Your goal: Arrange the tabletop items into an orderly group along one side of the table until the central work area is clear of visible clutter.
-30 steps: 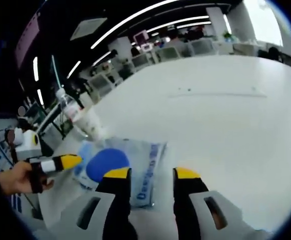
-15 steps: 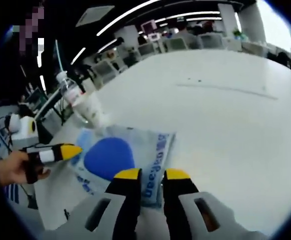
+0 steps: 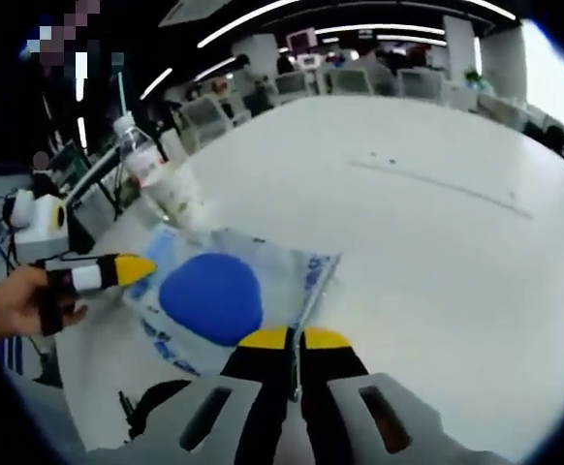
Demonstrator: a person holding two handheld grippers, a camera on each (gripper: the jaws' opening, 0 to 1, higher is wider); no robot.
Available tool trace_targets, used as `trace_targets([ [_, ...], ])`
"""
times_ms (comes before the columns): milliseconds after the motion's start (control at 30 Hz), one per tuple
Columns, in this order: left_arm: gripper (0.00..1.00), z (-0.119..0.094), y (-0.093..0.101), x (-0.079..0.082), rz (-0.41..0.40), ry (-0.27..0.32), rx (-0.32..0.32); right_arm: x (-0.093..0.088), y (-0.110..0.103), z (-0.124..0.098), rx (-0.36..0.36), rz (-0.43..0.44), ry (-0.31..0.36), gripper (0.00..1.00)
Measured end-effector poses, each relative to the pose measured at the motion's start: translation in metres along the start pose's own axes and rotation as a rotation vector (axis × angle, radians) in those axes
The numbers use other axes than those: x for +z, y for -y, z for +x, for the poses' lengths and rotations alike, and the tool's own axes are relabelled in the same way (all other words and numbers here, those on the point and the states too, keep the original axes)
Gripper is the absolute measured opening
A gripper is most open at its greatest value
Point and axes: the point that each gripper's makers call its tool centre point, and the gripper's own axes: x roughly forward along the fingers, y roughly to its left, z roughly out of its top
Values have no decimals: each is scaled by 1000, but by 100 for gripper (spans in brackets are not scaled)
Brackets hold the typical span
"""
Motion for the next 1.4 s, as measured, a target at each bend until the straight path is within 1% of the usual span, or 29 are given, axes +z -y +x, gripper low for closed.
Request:
trace_targets([
  [67, 6, 0, 4, 0, 9, 1, -10, -1, 4, -3, 3, 2, 2, 0],
  [133, 6, 1, 8, 1, 14, -2, -16, 0, 7, -6, 3, 31, 13, 0],
  [333, 5, 7, 18, 5, 27, -3, -28, 2, 14, -15, -6, 53, 30, 0],
  [467, 5, 11, 27, 13, 42, -1, -39, 6, 20, -21, -13, 80, 52, 0],
  [733, 5, 22, 39, 24, 85, -10, -52, 11, 30, -26, -31, 109, 73, 0],
  [933, 5, 31, 46, 34, 101, -8, -54, 15, 40, -27, -41, 135, 86, 0],
  [1200, 5, 46, 51, 42, 122, -21, -49, 22, 51, -25, -49, 167, 99, 0],
  [1400, 5, 53, 48, 49, 128, -29, -24, 27, 51, -19, -36, 182, 106, 0],
])
